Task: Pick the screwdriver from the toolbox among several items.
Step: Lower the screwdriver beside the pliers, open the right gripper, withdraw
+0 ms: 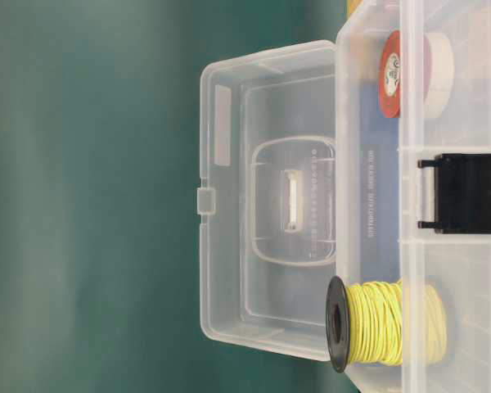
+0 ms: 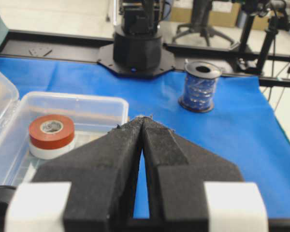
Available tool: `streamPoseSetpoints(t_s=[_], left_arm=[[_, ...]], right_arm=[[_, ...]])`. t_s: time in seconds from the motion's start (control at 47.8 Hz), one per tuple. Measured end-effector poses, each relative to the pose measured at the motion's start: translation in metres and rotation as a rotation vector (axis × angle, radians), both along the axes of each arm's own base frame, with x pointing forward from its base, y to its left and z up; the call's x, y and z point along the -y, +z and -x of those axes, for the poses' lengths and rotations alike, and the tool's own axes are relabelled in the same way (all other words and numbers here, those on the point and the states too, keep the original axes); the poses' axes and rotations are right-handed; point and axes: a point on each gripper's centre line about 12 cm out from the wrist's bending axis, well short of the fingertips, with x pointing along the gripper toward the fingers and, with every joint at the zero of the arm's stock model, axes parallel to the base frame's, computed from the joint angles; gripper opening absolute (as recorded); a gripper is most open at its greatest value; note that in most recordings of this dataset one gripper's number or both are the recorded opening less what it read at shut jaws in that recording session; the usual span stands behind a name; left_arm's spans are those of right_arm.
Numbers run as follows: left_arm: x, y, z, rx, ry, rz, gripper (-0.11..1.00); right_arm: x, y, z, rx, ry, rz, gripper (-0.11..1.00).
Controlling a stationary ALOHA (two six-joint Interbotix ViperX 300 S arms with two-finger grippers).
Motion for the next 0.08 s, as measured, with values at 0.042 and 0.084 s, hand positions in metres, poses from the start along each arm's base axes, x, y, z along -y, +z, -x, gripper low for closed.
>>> streamPoseSetpoints(t_s=[0.042,0.084], left_arm=[[0.000,0.000,0.000,0.002,0.000,0.000,0.00],[0.000,0.000,0.000,0.002,0.000,0.000,0.00]], right_arm=[[0.002,-0.003,0.009,0.022,0.011,-0.003,0.76],[0.003,-0.007,0.017,0.042,0.021,-0.007,0.76]])
